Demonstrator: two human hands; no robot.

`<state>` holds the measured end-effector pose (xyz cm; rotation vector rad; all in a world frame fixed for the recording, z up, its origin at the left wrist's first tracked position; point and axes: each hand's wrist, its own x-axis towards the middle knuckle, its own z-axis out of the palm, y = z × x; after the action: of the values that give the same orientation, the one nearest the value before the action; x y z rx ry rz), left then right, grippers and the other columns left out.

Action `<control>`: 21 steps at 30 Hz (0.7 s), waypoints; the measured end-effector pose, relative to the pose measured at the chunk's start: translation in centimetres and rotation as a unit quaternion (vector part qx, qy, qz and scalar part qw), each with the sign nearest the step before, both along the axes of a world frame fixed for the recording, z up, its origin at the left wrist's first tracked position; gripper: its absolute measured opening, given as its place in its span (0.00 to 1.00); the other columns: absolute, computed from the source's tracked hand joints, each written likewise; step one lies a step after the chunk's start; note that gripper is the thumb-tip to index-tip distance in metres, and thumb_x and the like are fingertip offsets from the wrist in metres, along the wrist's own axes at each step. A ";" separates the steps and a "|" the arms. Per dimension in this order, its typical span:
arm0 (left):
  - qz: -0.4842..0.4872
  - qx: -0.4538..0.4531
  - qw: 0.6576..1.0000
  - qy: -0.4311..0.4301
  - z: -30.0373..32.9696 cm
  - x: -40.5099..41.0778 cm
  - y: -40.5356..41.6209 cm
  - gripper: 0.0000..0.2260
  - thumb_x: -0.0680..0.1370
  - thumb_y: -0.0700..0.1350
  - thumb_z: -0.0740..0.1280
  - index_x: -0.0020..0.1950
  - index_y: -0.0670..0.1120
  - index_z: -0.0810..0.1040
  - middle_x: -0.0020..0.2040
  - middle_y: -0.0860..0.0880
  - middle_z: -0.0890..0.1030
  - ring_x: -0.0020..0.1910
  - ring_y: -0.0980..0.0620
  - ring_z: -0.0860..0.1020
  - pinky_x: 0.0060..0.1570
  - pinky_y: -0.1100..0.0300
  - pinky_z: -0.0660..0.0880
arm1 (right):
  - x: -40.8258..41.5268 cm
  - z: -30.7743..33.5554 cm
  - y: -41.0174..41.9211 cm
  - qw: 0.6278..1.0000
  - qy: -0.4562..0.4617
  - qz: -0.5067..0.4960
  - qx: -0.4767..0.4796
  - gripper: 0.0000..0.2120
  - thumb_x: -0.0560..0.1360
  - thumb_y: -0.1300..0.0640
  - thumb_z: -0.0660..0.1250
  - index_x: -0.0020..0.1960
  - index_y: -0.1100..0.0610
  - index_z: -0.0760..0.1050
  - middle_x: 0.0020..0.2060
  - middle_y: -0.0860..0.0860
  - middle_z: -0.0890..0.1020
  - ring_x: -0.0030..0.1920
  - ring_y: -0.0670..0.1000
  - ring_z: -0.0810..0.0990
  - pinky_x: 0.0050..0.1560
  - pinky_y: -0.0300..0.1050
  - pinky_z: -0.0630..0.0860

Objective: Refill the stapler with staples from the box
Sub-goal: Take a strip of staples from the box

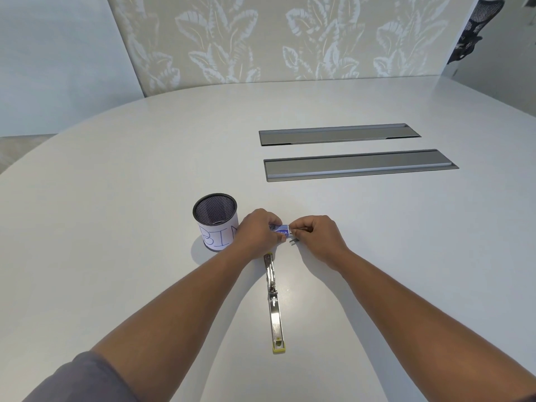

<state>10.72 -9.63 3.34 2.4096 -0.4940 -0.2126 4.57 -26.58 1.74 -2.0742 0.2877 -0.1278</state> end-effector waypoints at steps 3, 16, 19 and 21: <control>0.000 0.000 1.000 0.000 -0.1 0.1 0.0 0.11 0.72 0.49 0.78 0.53 0.50 0.85 0.51 0.51 0.82 0.53 0.47 0.80 0.55 0.50 0.78 | 0.1 0.1 0.0 1.000 0.003 -0.008 0.000 0.06 0.77 0.62 0.72 0.49 0.54 0.88 0.42 0.50 0.88 0.44 0.50 0.87 0.49 0.46 0.82; 0.007 0.006 1.000 0.014 0.2 0.0 -0.1 0.13 0.72 0.49 0.78 0.54 0.50 0.85 0.55 0.50 0.83 0.55 0.48 0.80 0.57 0.49 0.78 | 0.4 0.6 0.3 0.999 0.018 -0.001 0.034 0.07 0.73 0.63 0.75 0.42 0.52 0.86 0.35 0.49 0.88 0.37 0.49 0.88 0.51 0.51 0.85; 0.004 0.009 1.000 0.017 0.2 0.0 -0.1 0.10 0.72 0.49 0.77 0.52 0.51 0.86 0.53 0.51 0.83 0.54 0.48 0.81 0.55 0.50 0.79 | 0.4 0.6 0.0 0.998 0.016 0.007 0.059 0.06 0.74 0.66 0.74 0.45 0.55 0.85 0.39 0.53 0.88 0.40 0.54 0.88 0.52 0.52 0.85; 0.008 0.008 1.000 0.017 0.2 0.0 -0.2 0.12 0.72 0.49 0.77 0.54 0.50 0.85 0.55 0.50 0.84 0.55 0.48 0.80 0.56 0.50 0.79 | 0.3 0.6 -0.2 0.998 0.008 0.010 0.069 0.08 0.75 0.68 0.72 0.48 0.57 0.84 0.43 0.57 0.88 0.42 0.55 0.88 0.51 0.51 0.84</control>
<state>10.71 -9.80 3.56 2.4213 -0.4598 -0.2507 4.87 -26.82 2.35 -1.9415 0.2766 -0.0770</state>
